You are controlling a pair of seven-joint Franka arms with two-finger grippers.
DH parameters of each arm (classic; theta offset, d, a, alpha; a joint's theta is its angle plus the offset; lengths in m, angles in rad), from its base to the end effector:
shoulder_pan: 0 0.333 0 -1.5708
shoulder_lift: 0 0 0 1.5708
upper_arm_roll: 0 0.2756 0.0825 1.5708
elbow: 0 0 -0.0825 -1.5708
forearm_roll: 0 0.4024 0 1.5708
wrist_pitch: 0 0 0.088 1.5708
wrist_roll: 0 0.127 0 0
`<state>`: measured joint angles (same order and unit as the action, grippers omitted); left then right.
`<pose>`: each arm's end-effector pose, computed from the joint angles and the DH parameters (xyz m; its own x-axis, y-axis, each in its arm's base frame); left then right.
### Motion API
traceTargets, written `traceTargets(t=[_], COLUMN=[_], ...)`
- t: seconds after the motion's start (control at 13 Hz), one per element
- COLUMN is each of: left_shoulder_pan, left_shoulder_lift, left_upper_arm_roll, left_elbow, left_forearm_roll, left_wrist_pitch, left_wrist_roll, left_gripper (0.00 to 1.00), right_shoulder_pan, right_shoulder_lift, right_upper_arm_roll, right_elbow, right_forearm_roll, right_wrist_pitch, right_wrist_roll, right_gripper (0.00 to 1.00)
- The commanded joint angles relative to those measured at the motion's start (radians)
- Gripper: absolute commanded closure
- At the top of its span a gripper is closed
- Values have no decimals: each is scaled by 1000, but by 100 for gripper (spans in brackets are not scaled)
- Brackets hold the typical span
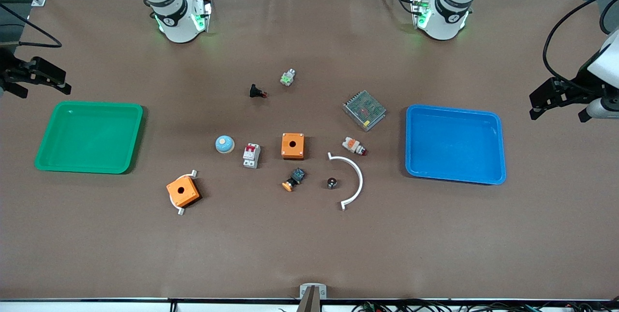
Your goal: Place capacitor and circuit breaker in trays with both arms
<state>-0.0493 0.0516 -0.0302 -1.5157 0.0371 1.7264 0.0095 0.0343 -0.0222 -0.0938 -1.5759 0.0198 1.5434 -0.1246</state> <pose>0.6042 -0.0436 0.5765 0.9830 -0.0933 0.1580 -0.0885 -0.9954 -0.0370 0.5631 -0.0315 0.5718 0.9978 0.0656 -0.0076 0.0654 -0.9976 -0.0230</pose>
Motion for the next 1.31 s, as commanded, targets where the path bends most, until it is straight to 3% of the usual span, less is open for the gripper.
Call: traceTargets(t=[0.0, 0.54, 1.0, 1.23], left_shoulder_pan=[11, 22, -69, -167], left_shoulder_lift=[10, 43, 201, 319], left_upper_arm_roll=[-2, -2, -17, -20], left_elbow=[23, -1, -14, 31], left_forearm_roll=[21, 23, 21, 4], left_wrist_pitch=[-22, -59, -91, -19], left_wrist_roll=[30, 78, -58, -176], left_gripper=[0, 0, 0, 0], right_shoulder_pan=[-17, 41, 203, 372], right_shoulder_lift=[-13, 1, 172, 289], right_upper_arm_roll=[13, 17, 16, 16], right_elbow=[0, -30, -38, -67], right_forearm_roll=[20, 23, 111, 109], right_wrist_pitch=[-14, -3, 93, 240], right_wrist_roll=[-13, 0, 100, 369], right_gripper=[0, 0, 0, 0])
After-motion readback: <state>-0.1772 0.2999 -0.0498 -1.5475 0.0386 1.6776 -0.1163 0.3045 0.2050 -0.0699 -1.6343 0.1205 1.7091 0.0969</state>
